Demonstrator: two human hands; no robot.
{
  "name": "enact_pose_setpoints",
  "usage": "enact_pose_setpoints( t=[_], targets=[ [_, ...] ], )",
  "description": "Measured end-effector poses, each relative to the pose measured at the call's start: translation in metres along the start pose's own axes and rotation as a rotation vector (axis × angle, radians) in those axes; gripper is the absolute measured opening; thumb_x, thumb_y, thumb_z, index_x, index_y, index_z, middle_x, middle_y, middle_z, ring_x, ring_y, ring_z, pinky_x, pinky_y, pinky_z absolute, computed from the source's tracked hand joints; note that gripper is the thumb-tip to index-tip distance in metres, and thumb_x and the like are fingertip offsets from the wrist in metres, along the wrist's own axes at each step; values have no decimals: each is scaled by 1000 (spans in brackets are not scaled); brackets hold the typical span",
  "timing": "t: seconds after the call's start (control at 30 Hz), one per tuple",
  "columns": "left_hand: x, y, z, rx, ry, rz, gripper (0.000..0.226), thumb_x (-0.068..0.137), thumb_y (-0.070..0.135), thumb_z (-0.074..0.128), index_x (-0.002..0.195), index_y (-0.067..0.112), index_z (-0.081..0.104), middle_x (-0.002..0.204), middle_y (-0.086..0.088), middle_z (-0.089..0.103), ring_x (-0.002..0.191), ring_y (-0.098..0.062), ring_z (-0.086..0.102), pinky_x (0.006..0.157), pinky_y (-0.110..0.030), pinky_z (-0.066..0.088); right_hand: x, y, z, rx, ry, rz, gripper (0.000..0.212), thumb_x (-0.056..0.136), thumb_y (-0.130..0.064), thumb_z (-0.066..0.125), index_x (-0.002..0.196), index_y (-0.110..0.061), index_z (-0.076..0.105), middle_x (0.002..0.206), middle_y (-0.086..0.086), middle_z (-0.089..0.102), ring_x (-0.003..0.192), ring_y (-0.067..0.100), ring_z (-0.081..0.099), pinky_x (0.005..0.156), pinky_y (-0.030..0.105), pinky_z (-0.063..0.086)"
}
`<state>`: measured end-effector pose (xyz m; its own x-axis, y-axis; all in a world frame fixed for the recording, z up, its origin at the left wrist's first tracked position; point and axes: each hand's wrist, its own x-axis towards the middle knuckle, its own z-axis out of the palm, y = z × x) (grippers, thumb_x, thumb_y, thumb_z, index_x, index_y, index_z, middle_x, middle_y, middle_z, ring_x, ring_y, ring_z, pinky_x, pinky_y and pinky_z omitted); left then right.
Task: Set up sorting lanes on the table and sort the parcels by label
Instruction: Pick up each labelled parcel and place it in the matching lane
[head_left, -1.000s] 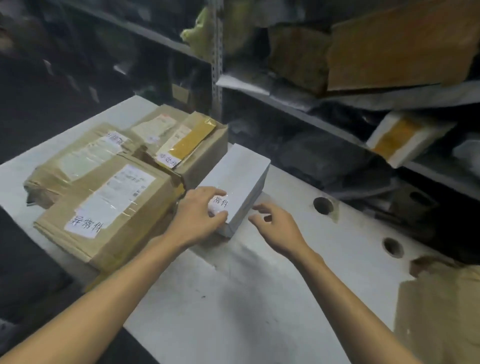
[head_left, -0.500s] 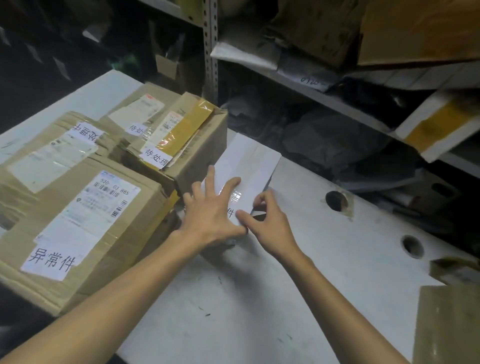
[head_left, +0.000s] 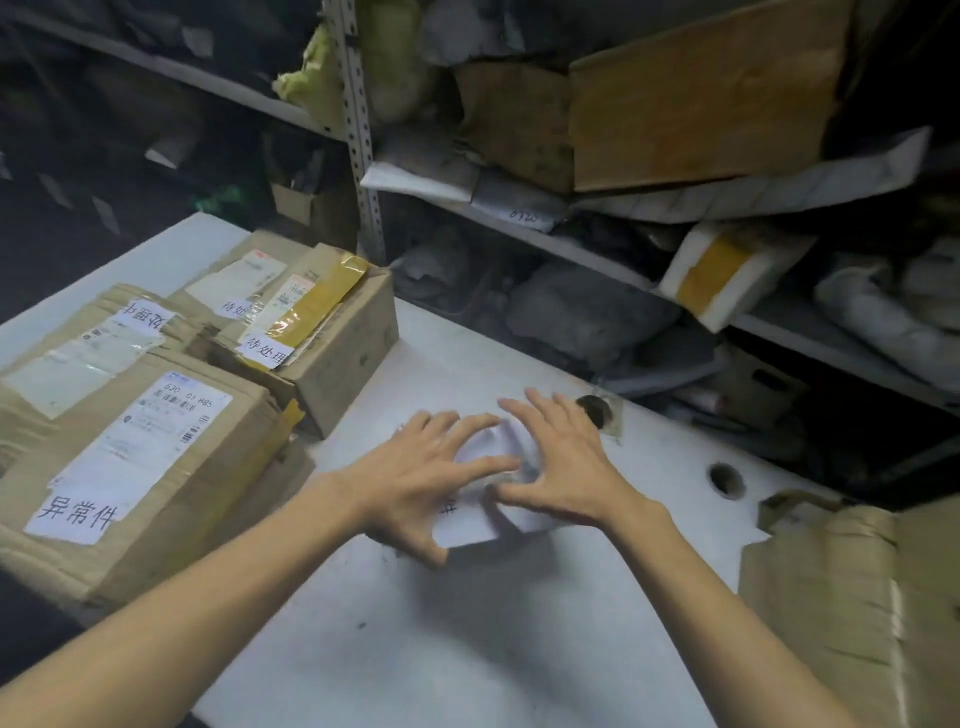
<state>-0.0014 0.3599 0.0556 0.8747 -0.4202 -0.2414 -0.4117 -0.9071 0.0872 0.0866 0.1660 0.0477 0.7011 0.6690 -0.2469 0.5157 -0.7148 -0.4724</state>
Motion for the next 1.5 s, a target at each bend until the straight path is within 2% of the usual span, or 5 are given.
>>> enact_pose_setpoints(
  t=[0.53, 0.73, 0.93, 1.23, 1.5],
  targets=[
    [-30, 97, 4, 7, 383, -124, 93, 72, 57, 64, 151, 38, 19, 157, -2, 24, 143, -29, 20, 115, -42, 14, -116, 43, 0, -209, 60, -2, 128, 59, -67, 75, 158, -31, 2, 150, 12, 23, 137, 31, 19, 113, 48, 19],
    [-35, 161, 5, -1188, 645, -802, 127, 51, 81, 63, 154, 31, 7, 161, 3, 15, 144, -18, 26, 113, -46, 31, -146, 29, 0, 91, 250, 215, 125, 44, -76, 56, 153, -34, 11, 137, 6, 33, 126, 28, 31, 95, 37, 27],
    [-18, 201, -2, -1744, 429, -658, 66, 69, 51, 76, 128, 40, 47, 117, 13, 68, 107, -18, 64, 85, -49, 52, -173, 3, 2, 237, 323, 198, 115, 61, -72, 77, 151, -25, 22, 123, 2, 35, 125, 24, 36, 101, 37, 37],
    [-46, 195, -6, -1557, 530, -526, 33, 87, 30, 71, 119, 27, 61, 109, 8, 73, 96, -11, 71, 73, -30, 58, -214, 13, 6, 665, 343, 110, 34, 91, -35, 72, 113, -24, 49, 124, -4, 55, 106, 18, 62, 83, 28, 53],
    [-46, 216, -2, -909, 510, -456, 110, 52, 70, 78, 139, 33, 23, 131, 7, 47, 115, -17, 54, 98, -39, 48, -253, 0, 16, 797, 272, 198, 109, 91, -18, 71, 155, -44, -14, 130, 1, 51, 113, 26, 61, 62, 28, 62]
  ],
)
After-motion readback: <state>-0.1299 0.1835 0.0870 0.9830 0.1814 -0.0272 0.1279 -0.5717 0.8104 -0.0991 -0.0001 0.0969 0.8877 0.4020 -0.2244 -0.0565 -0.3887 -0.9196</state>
